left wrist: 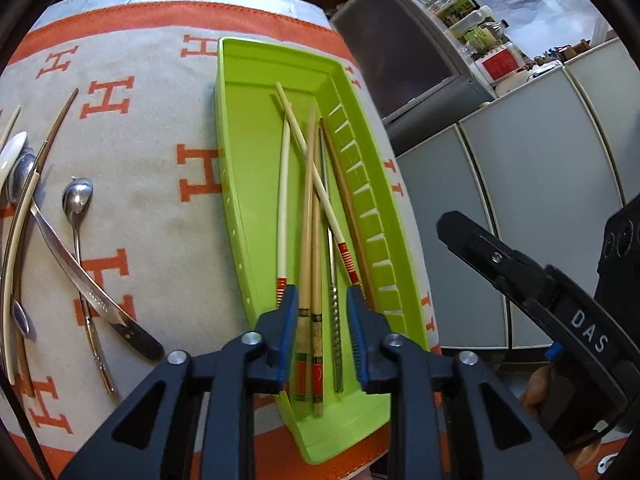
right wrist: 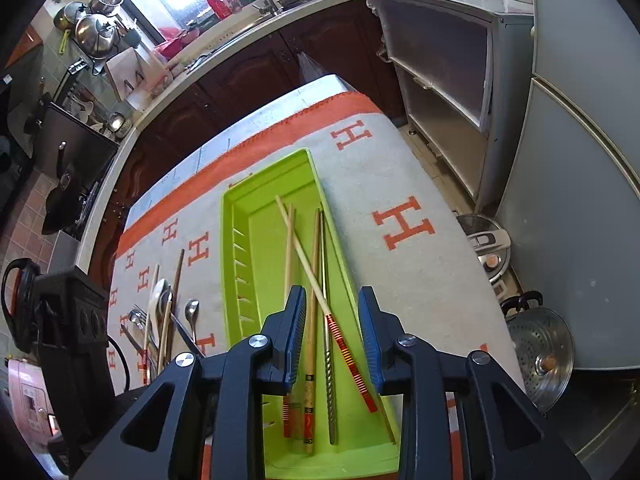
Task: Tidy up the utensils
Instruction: 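Carry both chopsticks into the green tray and release them from both grippers, then lower the right gripper onto the pile and grasp a thin wooden chopstick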
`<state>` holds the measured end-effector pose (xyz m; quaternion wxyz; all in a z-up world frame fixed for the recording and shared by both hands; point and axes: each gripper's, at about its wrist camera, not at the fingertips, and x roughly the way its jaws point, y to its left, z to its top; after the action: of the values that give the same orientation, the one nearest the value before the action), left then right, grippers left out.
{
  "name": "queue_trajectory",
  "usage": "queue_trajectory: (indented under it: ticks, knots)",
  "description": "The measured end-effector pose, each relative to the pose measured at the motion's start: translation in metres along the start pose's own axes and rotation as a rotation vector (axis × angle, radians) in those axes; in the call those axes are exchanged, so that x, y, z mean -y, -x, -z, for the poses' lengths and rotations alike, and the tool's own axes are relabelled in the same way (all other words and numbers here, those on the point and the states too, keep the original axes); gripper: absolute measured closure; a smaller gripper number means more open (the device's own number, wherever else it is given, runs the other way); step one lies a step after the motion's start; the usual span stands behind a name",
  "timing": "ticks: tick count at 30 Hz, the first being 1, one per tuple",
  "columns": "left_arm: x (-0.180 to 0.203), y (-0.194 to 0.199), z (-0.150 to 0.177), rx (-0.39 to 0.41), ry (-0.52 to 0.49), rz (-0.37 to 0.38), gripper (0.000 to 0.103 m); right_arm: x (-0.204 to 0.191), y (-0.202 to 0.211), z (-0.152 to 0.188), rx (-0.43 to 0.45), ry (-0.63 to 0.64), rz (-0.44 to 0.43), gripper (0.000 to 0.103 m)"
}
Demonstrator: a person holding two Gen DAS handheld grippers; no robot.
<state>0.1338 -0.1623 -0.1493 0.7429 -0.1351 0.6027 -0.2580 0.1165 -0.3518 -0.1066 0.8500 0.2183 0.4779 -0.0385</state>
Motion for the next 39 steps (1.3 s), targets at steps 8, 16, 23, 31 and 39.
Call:
queue_trajectory:
  ticks: [8, 16, 23, 31, 39]
  knots:
    - [0.0, 0.041, 0.013, 0.094, -0.028, -0.085, 0.046, -0.011, 0.007, 0.006, 0.006, 0.027, -0.014, 0.076]
    - [-0.022, 0.078, 0.031, 0.173, -0.048, -0.196, 0.04, -0.028, 0.002, 0.021, -0.022, 0.06, -0.023, 0.076]
    - [-0.043, 0.104, 0.047, 0.25, -0.049, -0.278, 0.033, -0.053, 0.004, 0.039, -0.038, 0.123, -0.016, 0.076]
    - [-0.062, 0.125, 0.06, 0.303, -0.047, -0.314, 0.031, -0.089, 0.004, 0.059, -0.062, 0.19, -0.022, 0.076]
    - [-0.085, 0.138, 0.071, 0.332, -0.034, -0.364, 0.03, -0.123, -0.005, 0.071, -0.093, 0.255, -0.026, 0.075]
